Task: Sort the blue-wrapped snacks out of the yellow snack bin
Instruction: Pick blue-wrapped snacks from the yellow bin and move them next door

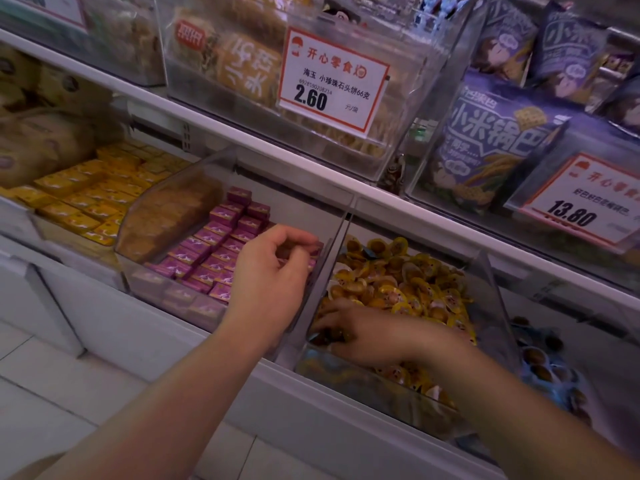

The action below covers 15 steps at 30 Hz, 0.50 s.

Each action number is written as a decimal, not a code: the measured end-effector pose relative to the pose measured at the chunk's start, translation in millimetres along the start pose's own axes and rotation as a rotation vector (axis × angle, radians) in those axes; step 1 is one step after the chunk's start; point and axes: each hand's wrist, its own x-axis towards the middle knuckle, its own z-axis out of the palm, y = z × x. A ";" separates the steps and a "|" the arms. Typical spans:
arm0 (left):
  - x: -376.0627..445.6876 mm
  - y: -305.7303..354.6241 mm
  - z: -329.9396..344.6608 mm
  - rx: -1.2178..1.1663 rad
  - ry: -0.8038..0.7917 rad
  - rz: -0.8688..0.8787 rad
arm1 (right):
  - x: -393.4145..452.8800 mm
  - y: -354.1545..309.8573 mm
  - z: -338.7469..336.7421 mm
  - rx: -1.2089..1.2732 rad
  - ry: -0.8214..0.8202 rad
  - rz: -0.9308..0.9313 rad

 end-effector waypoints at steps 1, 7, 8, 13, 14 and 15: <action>-0.4 -0.4 -0.7 0.002 0.001 -0.005 | -1.4 4.2 -4.9 -0.005 -0.076 0.012; 1.9 -3.6 -6.5 -0.003 0.005 -0.042 | 0.6 13.9 -8.9 -0.157 -0.122 0.073; 2.2 -3.9 -6.8 -0.001 0.004 -0.043 | 3.9 13.0 -5.1 -0.200 -0.101 0.080; 0.9 -2.5 -4.2 0.035 -0.005 -0.023 | 14.8 7.4 4.4 -0.308 0.009 0.072; 0.6 -1.8 -3.4 0.039 -0.008 -0.020 | 15.2 7.1 7.0 -0.311 0.051 0.052; 0.2 -1.0 -2.7 0.036 -0.009 -0.021 | 15.1 6.9 9.6 -0.298 0.090 0.027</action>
